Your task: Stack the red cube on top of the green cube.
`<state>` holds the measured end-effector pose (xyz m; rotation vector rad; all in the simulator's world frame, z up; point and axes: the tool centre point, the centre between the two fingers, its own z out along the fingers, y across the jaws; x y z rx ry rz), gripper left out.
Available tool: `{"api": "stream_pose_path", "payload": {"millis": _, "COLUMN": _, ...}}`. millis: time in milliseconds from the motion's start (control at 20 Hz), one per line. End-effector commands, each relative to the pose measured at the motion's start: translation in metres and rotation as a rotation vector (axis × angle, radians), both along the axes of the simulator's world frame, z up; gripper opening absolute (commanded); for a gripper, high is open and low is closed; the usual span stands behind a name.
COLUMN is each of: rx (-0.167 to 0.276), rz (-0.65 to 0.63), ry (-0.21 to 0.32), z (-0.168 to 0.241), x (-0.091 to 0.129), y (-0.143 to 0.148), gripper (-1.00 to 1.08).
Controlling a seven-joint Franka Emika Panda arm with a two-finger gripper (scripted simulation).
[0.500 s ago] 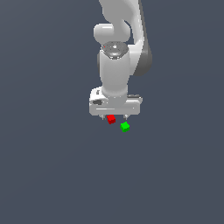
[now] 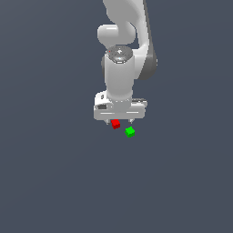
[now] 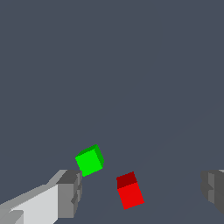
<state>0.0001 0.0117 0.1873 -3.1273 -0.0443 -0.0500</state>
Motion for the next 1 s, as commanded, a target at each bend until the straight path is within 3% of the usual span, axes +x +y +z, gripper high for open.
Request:
{"api": "stream_pose_path", "payload": {"millis": 0, "rx": -0.001, "rz": 0.020, "ry": 0.002, "z": -0.007, "x": -0.007, "y": 0.000, "gripper": 1.00}}
{"api": "stream_pose_path", "payload": {"millis": 950, "rx": -0.016, "rz": 0.303, "ry": 0.026, "z": -0.103, "x": -0.096, "y": -0.011, "gripper": 1.00}}
